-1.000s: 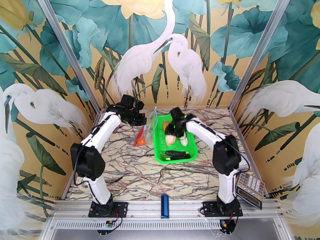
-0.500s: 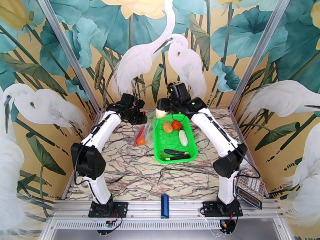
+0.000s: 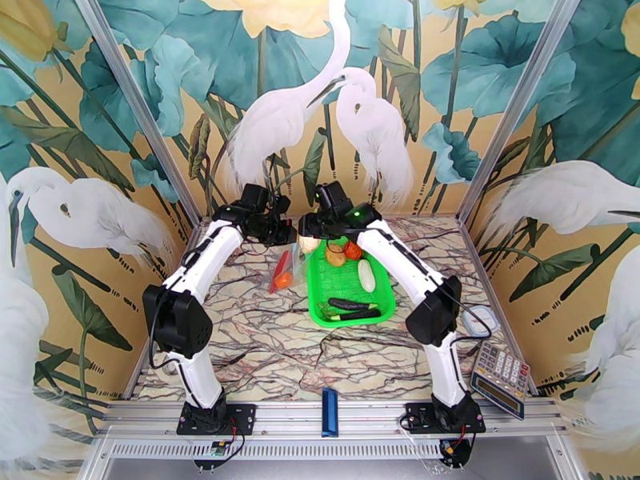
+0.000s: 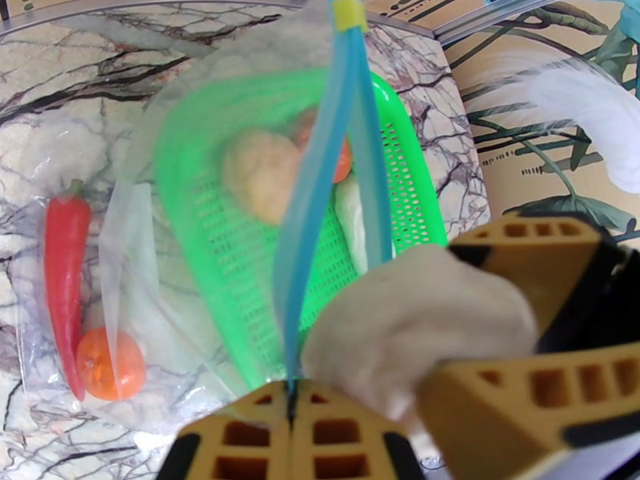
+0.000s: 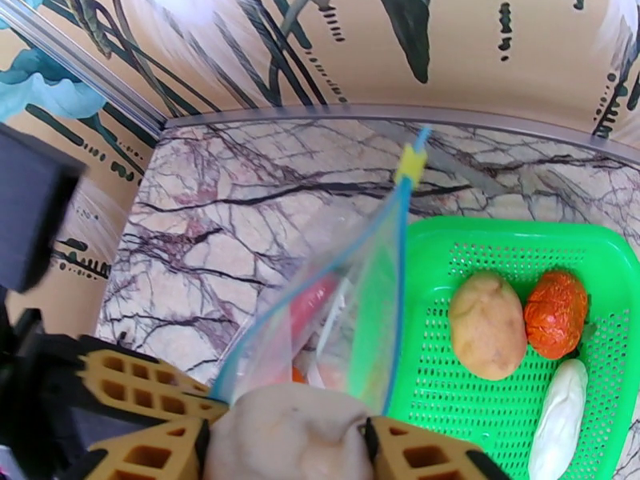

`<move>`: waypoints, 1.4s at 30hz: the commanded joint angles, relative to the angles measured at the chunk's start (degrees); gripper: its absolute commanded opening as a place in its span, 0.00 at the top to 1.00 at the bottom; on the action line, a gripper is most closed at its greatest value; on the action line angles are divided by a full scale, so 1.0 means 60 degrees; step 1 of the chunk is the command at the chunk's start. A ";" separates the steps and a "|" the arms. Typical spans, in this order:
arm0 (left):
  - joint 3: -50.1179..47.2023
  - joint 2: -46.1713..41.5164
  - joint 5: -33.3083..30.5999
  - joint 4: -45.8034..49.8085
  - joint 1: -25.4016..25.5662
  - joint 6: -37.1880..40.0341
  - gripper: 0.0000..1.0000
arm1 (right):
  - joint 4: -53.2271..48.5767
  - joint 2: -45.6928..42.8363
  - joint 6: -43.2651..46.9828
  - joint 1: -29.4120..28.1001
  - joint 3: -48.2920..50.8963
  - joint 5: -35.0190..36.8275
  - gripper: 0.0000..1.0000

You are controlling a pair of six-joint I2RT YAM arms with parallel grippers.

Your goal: Place the food in the zip-top bag and seal the zipper

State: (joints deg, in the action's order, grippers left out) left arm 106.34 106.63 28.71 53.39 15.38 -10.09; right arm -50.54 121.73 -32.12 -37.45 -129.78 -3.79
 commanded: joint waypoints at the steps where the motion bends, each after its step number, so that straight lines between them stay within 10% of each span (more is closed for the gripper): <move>1: 0.0247 0.0068 0.0447 -0.0172 -0.0074 -0.0228 1.00 | 0.0089 0.0162 0.0153 -0.0057 0.0066 0.0255 0.68; 13: 0.0436 -0.0219 0.0822 -0.0387 -0.0102 -0.0608 1.00 | -0.0127 0.0715 0.0166 -0.0071 -0.0238 -0.0063 0.57; 22: 0.0275 -0.0288 0.0809 -0.0390 -0.0102 -0.0630 1.00 | 0.0071 0.0568 0.0225 -0.0093 -0.0298 -0.0679 0.26; 42: 0.0052 -0.0866 -0.0815 0.0401 -0.0104 0.0372 1.00 | -0.1731 -0.3127 0.1898 0.0719 0.4542 -0.1592 0.29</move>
State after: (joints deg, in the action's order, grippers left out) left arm 106.43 103.07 25.89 53.98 14.52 -9.80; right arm -53.67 104.05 -26.57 -32.93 -107.44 -11.00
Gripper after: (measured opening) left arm 0.048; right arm 0.710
